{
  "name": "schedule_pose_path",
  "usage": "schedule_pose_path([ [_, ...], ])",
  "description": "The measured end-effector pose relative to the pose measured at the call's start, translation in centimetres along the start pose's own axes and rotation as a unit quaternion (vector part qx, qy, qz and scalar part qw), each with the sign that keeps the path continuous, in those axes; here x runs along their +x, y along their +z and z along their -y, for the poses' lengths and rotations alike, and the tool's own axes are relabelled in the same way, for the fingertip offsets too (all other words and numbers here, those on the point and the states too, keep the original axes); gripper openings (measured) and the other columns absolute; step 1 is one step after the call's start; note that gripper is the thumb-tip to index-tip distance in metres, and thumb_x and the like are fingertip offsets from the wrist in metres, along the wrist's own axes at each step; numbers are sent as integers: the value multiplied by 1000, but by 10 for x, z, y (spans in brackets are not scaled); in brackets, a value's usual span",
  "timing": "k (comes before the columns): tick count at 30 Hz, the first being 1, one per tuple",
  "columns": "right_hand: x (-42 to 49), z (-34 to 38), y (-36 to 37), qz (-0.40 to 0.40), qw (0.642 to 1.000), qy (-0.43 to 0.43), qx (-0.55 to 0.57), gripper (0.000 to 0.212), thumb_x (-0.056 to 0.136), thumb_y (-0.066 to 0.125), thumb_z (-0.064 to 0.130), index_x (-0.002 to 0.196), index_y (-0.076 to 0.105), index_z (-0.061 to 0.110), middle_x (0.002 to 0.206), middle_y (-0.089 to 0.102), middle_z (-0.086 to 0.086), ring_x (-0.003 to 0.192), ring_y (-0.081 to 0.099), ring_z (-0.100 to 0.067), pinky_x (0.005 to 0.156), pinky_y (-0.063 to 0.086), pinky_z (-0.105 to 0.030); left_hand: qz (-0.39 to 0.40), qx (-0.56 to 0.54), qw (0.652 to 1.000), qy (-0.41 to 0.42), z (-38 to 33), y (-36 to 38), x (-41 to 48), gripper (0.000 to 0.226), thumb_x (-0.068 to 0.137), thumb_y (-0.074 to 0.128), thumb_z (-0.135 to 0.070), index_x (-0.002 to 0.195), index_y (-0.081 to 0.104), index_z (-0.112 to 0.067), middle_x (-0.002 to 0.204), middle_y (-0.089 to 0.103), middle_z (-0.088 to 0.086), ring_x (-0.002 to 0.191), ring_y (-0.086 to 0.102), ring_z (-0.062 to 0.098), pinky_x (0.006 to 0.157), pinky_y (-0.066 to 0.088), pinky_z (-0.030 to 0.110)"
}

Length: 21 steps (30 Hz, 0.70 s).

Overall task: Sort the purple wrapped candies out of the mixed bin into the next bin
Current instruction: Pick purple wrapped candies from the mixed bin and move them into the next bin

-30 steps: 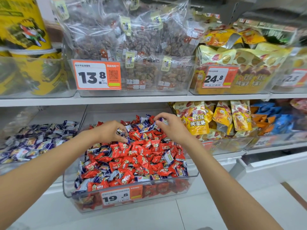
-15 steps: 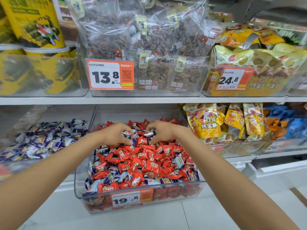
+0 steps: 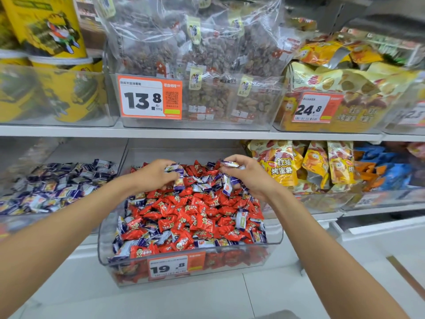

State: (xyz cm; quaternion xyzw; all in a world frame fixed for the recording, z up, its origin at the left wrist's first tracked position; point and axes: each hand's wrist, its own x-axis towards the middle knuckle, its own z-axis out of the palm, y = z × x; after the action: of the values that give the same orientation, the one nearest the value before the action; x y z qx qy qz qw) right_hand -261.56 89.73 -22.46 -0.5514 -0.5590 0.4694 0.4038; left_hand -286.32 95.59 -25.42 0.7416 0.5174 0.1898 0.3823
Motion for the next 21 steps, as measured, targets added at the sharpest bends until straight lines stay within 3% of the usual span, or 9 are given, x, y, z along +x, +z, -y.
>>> schedule_pose_path([
  [2,-3,0,0,-1,1000,13,22,7,93,62,6,92,62,14,86,56,-5,44,48,2,42,41,-16,8,-38,999,-16,-4,1,-3,20,99,49,-18,120,50,-17,77,54,3,54,52,7,44,38,10],
  [5,-7,-3,-1,-2,999,20,27,8,94,60,7,98,63,13,82,54,-3,42,45,1,41,38,-15,19,-84,996,-8,-7,2,-6,18,100,45,-14,112,58,-9,88,68,-7,61,57,-2,55,48,15],
  [8,-7,-4,0,1,999,17,37,15,96,58,5,107,66,11,106,57,-1,59,47,-7,43,39,-17,1,-106,994,7,-10,3,-8,16,99,43,-13,103,58,-16,102,71,2,77,57,14,58,51,22],
  [10,-4,-8,2,0,999,21,45,21,96,55,3,109,68,12,124,54,1,79,49,-16,45,41,-18,-18,-62,997,46,-13,5,-5,14,98,46,-17,97,59,-22,88,71,-2,66,49,19,55,42,26],
  [12,-3,-10,5,-7,999,28,42,24,97,52,1,107,70,14,133,51,-1,92,53,-17,47,43,-19,-13,-22,996,82,-18,12,-2,7,96,57,-26,98,60,-19,79,64,-9,60,48,7,58,38,19],
  [14,-2,-12,7,-10,999,35,32,25,97,51,1,102,72,15,137,49,-1,104,57,-14,50,46,-20,11,47,994,99,-19,22,5,20,88,68,-35,97,58,-20,89,59,-11,75,53,3,70,42,25],
  [16,-3,-13,7,-9,999,40,33,27,97,50,-1,96,72,15,138,49,-1,115,57,-15,51,48,-20,31,136,986,96,-14,34,15,29,82,72,-44,95,53,-27,100,58,-5,91,54,15,81,46,34],
  [21,-5,-16,2,-2,998,43,54,26,97,53,1,95,75,16,139,52,-5,115,60,-27,55,53,-22,4,212,972,104,-12,48,27,30,83,69,-49,98,49,-33,99,60,-5,90,53,22,70,42,34],
])
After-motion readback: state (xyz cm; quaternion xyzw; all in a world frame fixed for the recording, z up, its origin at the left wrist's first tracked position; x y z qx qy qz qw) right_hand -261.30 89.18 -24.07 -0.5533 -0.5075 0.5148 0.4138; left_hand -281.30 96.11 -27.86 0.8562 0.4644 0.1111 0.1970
